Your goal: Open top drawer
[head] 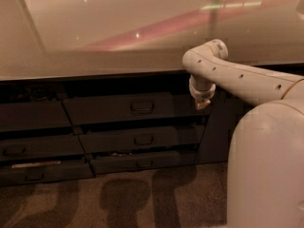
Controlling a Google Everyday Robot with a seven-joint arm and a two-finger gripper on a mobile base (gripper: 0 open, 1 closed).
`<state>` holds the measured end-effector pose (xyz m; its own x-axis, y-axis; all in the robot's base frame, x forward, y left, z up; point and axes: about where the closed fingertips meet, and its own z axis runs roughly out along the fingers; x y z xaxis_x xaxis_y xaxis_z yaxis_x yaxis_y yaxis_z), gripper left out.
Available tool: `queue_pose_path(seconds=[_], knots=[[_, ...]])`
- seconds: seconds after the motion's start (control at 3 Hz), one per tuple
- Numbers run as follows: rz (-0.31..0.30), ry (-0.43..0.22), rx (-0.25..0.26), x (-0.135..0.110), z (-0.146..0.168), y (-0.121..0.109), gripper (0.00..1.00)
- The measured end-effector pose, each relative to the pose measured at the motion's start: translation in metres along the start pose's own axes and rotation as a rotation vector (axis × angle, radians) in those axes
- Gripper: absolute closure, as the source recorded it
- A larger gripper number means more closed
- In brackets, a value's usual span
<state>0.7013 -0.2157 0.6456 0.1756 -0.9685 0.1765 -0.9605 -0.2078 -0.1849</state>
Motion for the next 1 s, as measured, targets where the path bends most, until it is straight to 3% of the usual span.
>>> queue_pose_path(seconds=[0.33,0.67,1.0], knots=[[0.000,0.000,0.000,0.0000,0.0000,0.0000,0.89],[0.000,0.000,0.000,0.0000,0.0001,0.0000,1.00],[0.000,0.000,0.000,-0.0001,0.0001,0.0001,1.00]])
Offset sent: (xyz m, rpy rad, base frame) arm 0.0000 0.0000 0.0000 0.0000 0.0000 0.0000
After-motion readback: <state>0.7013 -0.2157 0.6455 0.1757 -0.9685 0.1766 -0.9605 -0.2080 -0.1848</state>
